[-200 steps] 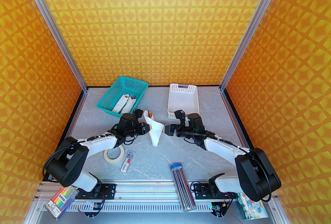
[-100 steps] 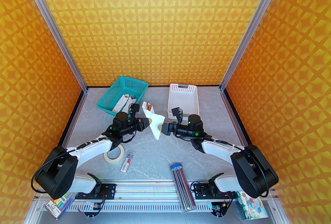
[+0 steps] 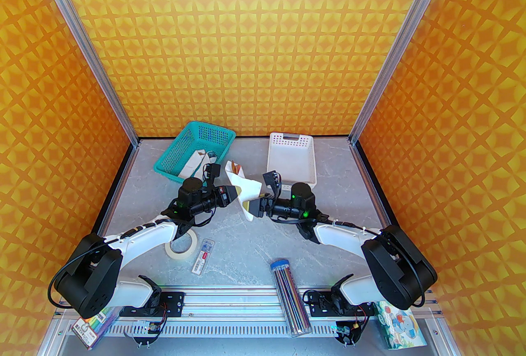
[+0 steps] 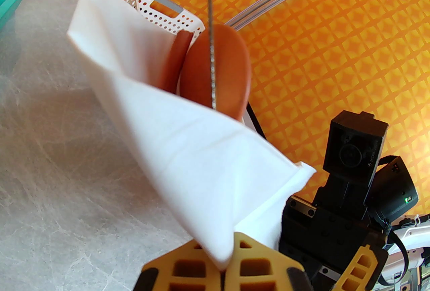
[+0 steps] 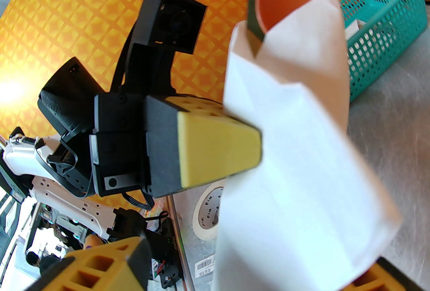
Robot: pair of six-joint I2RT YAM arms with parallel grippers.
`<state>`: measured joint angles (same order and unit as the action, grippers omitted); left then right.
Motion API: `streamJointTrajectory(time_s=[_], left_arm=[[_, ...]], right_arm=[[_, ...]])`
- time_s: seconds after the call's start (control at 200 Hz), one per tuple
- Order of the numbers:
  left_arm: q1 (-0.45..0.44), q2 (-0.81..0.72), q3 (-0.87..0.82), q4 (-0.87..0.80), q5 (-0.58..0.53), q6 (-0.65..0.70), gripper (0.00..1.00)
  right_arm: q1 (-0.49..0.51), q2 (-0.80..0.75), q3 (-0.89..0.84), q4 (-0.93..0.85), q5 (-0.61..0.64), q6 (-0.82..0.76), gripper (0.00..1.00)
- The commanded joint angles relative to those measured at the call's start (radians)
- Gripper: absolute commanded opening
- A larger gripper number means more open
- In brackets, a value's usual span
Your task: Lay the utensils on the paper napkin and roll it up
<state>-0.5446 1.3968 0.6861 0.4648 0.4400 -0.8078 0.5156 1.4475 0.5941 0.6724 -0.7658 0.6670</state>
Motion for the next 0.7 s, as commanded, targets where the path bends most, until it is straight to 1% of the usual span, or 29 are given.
streamJointTrajectory(time_s=[0.0, 0.165, 0.285, 0.34, 0.45, 0.52, 0.555, 0.645, 0.695], left_arm=[[0.005, 0.023, 0.012, 0.026, 0.006, -0.023, 0.00], [0.002, 0.035, 0.012, 0.035, 0.006, -0.031, 0.00], [0.002, 0.026, 0.010, 0.023, 0.006, -0.020, 0.00], [0.002, 0.016, 0.010, 0.008, 0.006, -0.010, 0.02], [0.005, -0.005, 0.013, -0.017, 0.006, 0.005, 0.15], [0.010, -0.021, 0.016, -0.040, 0.006, 0.014, 0.26], [0.014, -0.031, 0.012, -0.047, 0.009, 0.018, 0.32], [0.044, -0.066, -0.009, -0.061, 0.026, 0.023, 0.42], [0.069, -0.092, -0.031, -0.048, 0.046, 0.016, 0.51]], right_arm=[[0.016, 0.007, 0.040, -0.023, 0.016, -0.027, 0.66], [0.026, 0.016, 0.057, -0.063, 0.032, -0.043, 0.54], [0.026, 0.016, 0.064, -0.091, 0.046, -0.046, 0.41], [0.026, 0.013, 0.067, -0.116, 0.058, -0.051, 0.31], [0.021, 0.013, 0.063, -0.115, 0.064, -0.036, 0.19], [0.007, 0.016, 0.048, -0.072, 0.057, 0.001, 0.14], [-0.003, 0.015, 0.038, -0.043, 0.050, 0.020, 0.13], [-0.035, 0.003, 0.012, 0.009, 0.029, 0.055, 0.11], [-0.054, -0.009, -0.004, 0.033, 0.018, 0.071, 0.11]])
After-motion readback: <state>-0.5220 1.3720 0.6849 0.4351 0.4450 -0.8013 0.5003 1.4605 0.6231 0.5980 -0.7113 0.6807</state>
